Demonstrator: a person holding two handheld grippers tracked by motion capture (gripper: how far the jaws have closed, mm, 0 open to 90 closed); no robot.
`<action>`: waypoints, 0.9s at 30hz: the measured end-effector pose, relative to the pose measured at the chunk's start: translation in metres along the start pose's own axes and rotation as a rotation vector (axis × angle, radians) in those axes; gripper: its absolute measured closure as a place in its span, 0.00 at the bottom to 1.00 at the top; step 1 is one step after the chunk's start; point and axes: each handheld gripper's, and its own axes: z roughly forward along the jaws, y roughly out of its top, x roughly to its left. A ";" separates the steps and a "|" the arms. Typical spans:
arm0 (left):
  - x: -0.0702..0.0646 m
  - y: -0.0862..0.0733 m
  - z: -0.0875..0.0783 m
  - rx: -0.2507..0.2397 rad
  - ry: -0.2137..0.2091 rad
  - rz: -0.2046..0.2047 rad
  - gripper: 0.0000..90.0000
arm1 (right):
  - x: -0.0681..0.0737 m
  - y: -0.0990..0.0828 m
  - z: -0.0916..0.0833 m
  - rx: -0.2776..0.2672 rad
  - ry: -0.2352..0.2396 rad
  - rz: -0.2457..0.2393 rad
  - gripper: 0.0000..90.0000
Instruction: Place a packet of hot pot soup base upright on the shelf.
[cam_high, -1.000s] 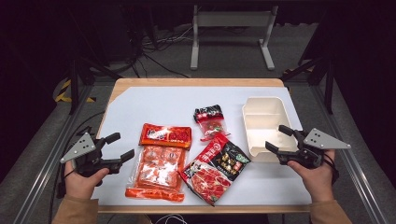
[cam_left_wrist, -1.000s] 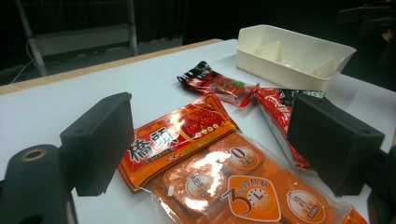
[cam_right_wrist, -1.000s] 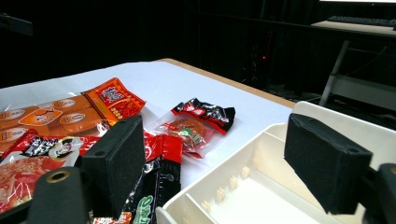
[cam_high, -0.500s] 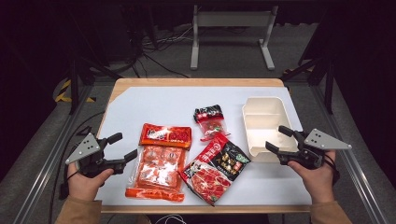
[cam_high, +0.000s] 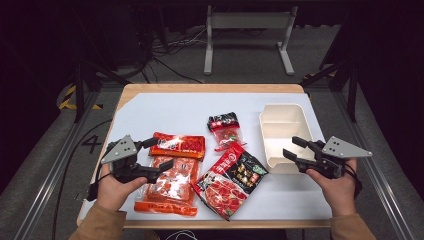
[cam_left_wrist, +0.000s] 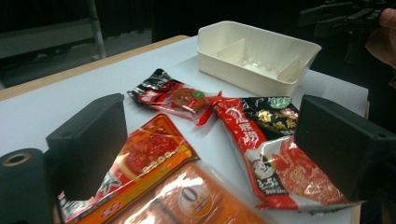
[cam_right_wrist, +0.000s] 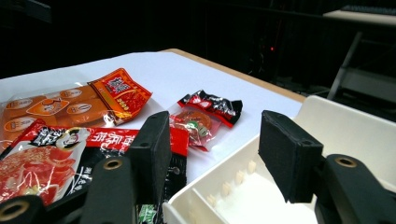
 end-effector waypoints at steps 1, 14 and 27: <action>-0.001 0.003 0.007 0.006 -0.012 -0.005 0.13 | 0.000 0.000 0.000 -0.003 -0.002 -0.005 0.50; -0.008 0.014 0.060 0.071 -0.056 0.002 0.25 | 0.005 0.003 0.004 0.011 0.033 -0.030 0.49; -0.011 0.013 0.128 0.153 -0.138 0.001 0.31 | 0.012 0.005 0.002 0.013 0.051 -0.055 0.48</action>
